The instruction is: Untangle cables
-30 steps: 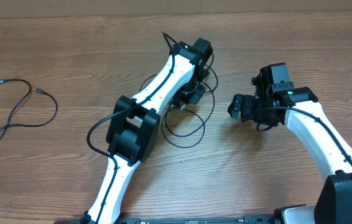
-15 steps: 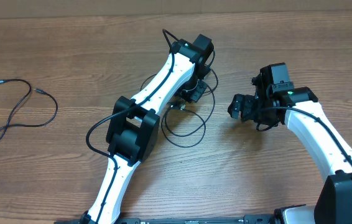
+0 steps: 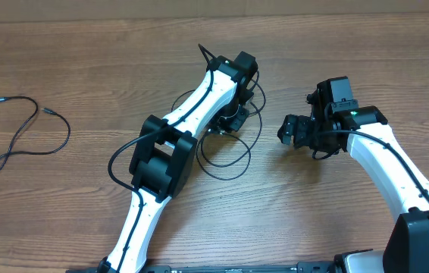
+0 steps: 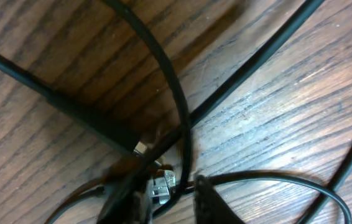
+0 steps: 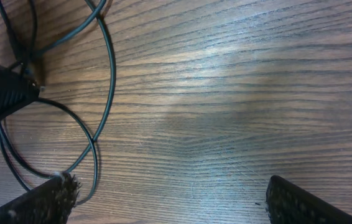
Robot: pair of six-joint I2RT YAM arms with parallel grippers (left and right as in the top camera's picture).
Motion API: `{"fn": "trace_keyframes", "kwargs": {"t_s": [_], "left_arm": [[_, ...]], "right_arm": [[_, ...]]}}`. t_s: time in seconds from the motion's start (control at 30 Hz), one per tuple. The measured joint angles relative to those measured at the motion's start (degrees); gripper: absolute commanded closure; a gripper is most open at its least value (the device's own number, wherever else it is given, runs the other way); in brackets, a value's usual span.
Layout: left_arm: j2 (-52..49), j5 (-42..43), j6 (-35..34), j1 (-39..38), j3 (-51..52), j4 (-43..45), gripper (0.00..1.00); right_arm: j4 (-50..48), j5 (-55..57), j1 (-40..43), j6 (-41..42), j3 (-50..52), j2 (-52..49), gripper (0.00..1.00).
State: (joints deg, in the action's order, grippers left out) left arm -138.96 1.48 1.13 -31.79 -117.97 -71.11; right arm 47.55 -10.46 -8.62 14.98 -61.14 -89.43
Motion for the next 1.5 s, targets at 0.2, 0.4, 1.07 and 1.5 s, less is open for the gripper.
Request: {"fn": "trace_keyframes", "kwargs": {"t_s": [0.2,0.4,1.07,1.5], "left_arm": [[-0.02,0.0,0.13,0.0,-0.5,-2.34,0.96],[-0.5,0.31,0.09,0.02,-11.8,-9.68,0.96],[2.84,33.59,0.15,17.05,-60.81,-24.83,0.96],[23.67,27.89,-4.39,35.6,-61.37,-24.13,0.96]], "right_arm": [[0.09,-0.02,0.0,0.02,0.0,0.0,0.05],[0.63,0.0,0.0,0.0,0.0,0.0,0.04],[-6.12,-11.8,0.0,0.02,0.0,0.0,0.01],[-5.7,-11.13,0.0,0.04,0.0,0.0,0.01]]}}
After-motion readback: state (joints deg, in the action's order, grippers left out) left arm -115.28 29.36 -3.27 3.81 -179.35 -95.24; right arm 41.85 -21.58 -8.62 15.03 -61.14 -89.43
